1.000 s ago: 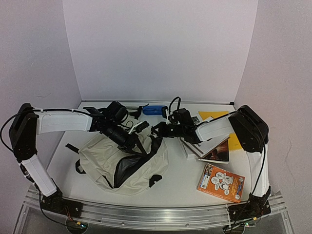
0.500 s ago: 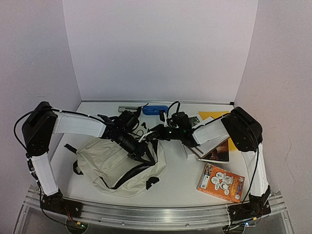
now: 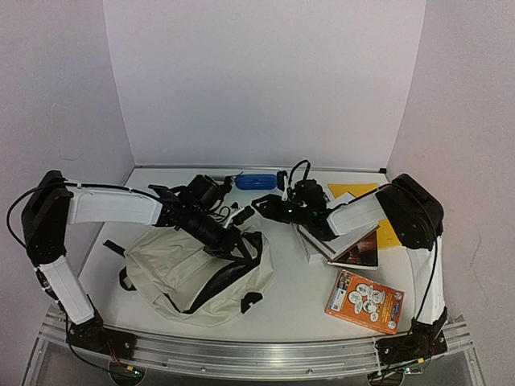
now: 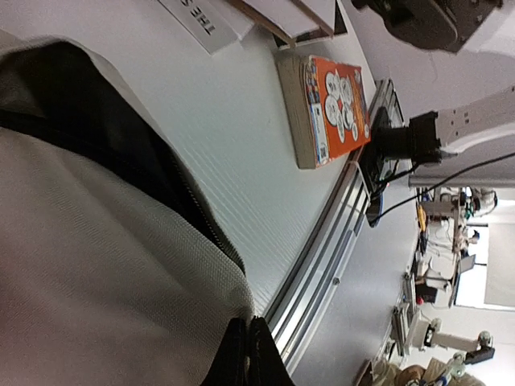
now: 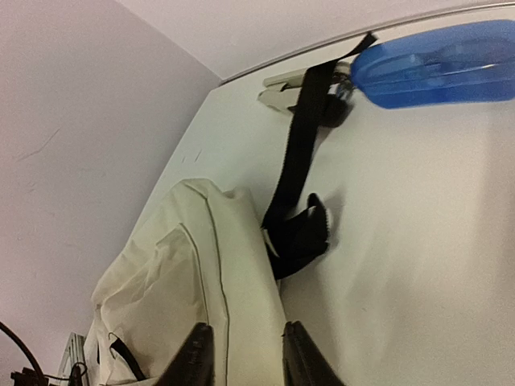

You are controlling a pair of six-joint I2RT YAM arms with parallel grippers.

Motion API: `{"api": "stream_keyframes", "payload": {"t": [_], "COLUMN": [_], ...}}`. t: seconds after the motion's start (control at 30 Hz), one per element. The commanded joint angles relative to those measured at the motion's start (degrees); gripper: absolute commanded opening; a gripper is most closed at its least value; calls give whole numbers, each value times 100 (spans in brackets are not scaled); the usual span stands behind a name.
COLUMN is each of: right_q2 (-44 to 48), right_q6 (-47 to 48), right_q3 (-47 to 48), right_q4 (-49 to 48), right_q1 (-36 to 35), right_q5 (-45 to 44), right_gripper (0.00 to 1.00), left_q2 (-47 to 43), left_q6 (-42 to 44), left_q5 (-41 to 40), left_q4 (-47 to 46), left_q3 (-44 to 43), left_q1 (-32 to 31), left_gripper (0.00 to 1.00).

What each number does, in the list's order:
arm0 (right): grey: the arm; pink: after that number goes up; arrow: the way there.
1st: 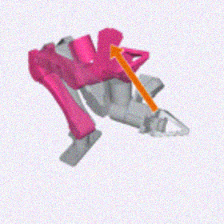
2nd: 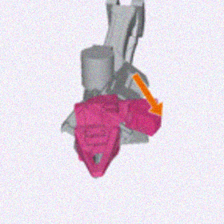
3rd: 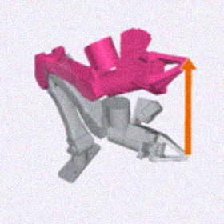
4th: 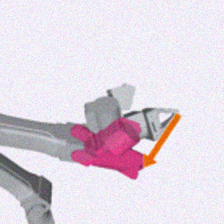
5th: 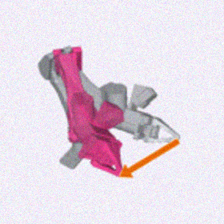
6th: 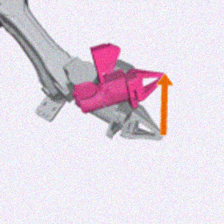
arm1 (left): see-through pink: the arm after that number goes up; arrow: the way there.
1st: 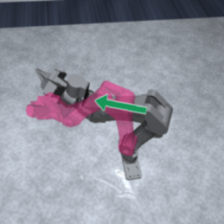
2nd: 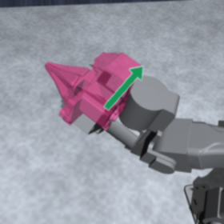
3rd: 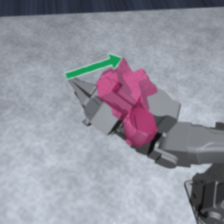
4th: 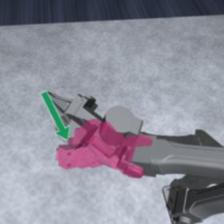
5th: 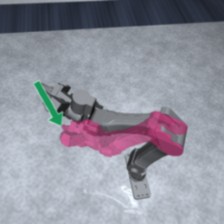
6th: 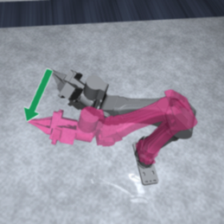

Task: Pack the student bag
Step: Unzip the student bag at the center of the board.

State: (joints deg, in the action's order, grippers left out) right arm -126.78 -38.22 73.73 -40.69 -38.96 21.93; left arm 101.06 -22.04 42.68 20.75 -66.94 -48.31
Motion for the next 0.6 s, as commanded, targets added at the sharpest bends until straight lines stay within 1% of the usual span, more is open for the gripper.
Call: {"api": "stream_keyframes", "payload": {"t": [0.0, 0.03, 0.07, 0.1, 0.2, 0.23, 0.27, 0.37, 0.4, 0.47, 0.57], "right_q2": [1029, 1336, 1571, 1688, 2250, 2368, 2553, 2918, 2994, 3152, 3214], "right_q6": [320, 416, 460, 484, 453, 428, 311, -99, -259, -727, -1131], "right_q3": [-556, -794, -961, -1035, -1381, -1443, -1523, -1620, -1672, -1924, -2162], "right_q4": [-180, 5, 131, 278, 704, 808, 1142, 1869, 1919, 2032, 2215], "right_q1": [123, 123, 119, 125, 123, 123, 121, 117, 112, 61, -273], "right_q5": [-732, -907, -1016, -1090, -1388, -1425, -1485, -1448, -1421, -1048, -852], "right_gripper": [41, 51, 57, 59, 72, 74, 78, 80, 81, 82, 82], "left_q2": [-894, -1082, -1176, -1240, -1323, -1336, -1365, -1427, -1433, -1439, -1369], "left_q6": [-627, -822, -948, -1030, -1117, -1124, -1164, -1220, -1226, -1293, -1399], "left_q5": [-838, -980, -1038, -1085, -1397, -1460, -1604, -1830, -1849, -1922, -1973], "left_q4": [-473, -745, -915, -1043, -1060, -1057, -1075, -1142, -1156, -1256, -1349], "left_q3": [276, 428, 531, 607, 656, 656, 671, 675, 687, 717, 731], "left_q1": [453, 611, 706, 773, 918, 942, 987, 1033, 1038, 1062, 1094], "left_gripper": [0, 0, 0, 0, 0, 0, 0, 0, 0, 0, 0]}}
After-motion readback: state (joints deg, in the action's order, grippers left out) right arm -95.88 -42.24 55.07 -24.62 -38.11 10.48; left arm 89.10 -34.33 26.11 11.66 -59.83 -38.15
